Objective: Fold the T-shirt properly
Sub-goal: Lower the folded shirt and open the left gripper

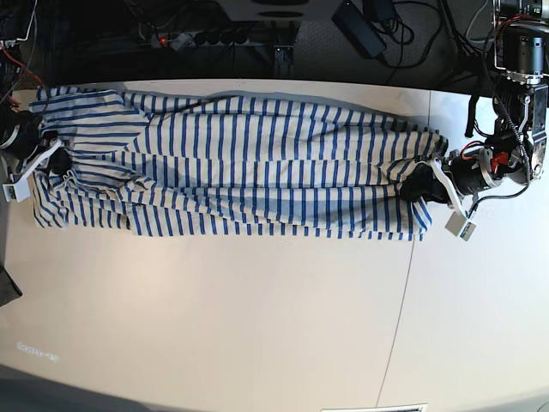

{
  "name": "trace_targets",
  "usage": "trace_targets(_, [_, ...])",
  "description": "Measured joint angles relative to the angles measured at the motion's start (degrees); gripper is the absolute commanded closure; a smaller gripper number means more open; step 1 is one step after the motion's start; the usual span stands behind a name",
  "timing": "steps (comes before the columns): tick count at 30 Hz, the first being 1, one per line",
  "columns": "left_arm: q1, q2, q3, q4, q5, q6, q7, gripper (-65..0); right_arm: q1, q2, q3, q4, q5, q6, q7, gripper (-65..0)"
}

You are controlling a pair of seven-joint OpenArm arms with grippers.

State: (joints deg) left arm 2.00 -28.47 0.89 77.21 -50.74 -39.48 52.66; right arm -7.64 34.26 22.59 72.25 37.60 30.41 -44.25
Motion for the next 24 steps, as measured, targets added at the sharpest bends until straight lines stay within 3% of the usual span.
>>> trace_targets(6, [-4.74,0.37,0.26,-4.96,0.04,-0.26,0.35,-6.5,5.42,0.02,-2.82,-4.35,-1.16,0.00,0.33,0.0])
trace_targets(7, [-5.18,0.37,0.26,-5.51,-0.42,-0.26,0.57,-9.7,5.77,0.04,-3.28,-4.44,-1.25,0.00,0.31,0.0])
trace_targets(10, [-5.35,0.22,0.26,-5.60,-4.68,-0.28,3.02,-30.9,6.38,0.02,-3.56,-4.50,-1.22,0.02,0.33,0.0])
trace_targets(12, [-5.35,0.02,0.26,-4.48,-6.69,-0.28,5.92,-40.1,6.36,0.00,-3.56,-4.50,-0.33,0.02,0.35,0.0])
trace_targets(13, [-5.42,-0.26,0.26,-3.89,-6.91,-0.31,7.19,-40.6,6.36,0.02,-3.56,-4.57,0.09,0.02,0.31,-1.4])
trace_targets(19, [-4.87,-4.85,-0.39,0.52,-7.61,-0.44,9.97,-40.6,6.38,0.00,-3.61,-4.63,0.42,0.02,0.31,-24.3])
trace_targets(24, [-5.05,-5.55,-7.65,6.05,-7.72,-0.42,9.77,-40.6,6.38,0.02,-3.65,-3.96,1.99,0.02,-0.24,-28.1])
